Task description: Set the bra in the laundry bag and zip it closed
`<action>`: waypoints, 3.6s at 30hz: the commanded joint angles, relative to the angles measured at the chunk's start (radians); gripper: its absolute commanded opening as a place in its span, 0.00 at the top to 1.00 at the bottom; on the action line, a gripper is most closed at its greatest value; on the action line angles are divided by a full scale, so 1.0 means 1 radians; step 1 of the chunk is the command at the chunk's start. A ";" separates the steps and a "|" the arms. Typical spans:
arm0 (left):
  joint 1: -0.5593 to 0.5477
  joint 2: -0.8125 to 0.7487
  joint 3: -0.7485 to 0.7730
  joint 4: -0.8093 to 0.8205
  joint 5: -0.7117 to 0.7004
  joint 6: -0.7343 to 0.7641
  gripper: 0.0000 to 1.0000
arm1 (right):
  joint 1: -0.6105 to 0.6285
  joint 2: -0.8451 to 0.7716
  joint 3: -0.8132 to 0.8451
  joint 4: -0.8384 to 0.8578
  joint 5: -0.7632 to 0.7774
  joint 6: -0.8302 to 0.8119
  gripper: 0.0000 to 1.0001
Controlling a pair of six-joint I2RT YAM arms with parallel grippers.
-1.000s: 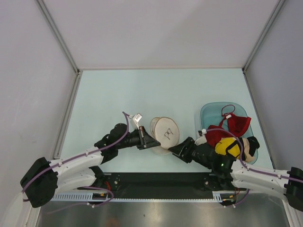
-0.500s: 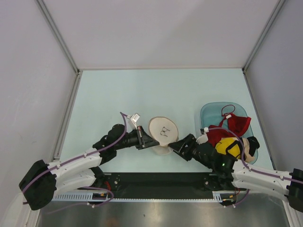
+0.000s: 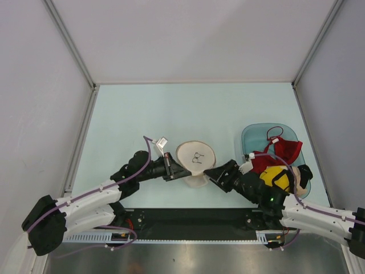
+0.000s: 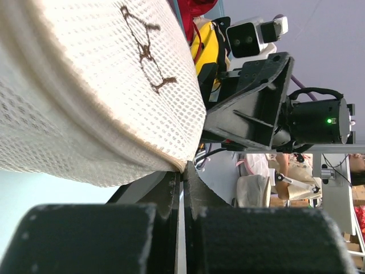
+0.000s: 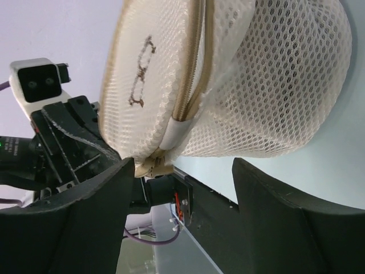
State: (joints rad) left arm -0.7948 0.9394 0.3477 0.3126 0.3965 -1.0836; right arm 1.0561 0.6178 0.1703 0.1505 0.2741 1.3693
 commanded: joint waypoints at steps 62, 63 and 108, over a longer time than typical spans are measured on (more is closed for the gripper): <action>-0.581 0.280 0.551 -0.800 -0.938 -0.041 0.36 | 0.085 0.234 0.316 -0.319 0.290 0.465 0.93; -0.581 0.294 0.563 -0.816 -0.947 -0.047 0.37 | 0.087 0.237 0.317 -0.318 0.293 0.468 0.93; -0.534 0.174 0.419 -0.619 -0.837 0.183 0.76 | 0.119 0.234 0.397 -0.404 0.326 0.395 0.98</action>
State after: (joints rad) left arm -1.3430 1.1309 0.7807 -0.3077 -0.4664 -0.9508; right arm 1.1805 0.8474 0.5327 -0.2394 0.5228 1.7790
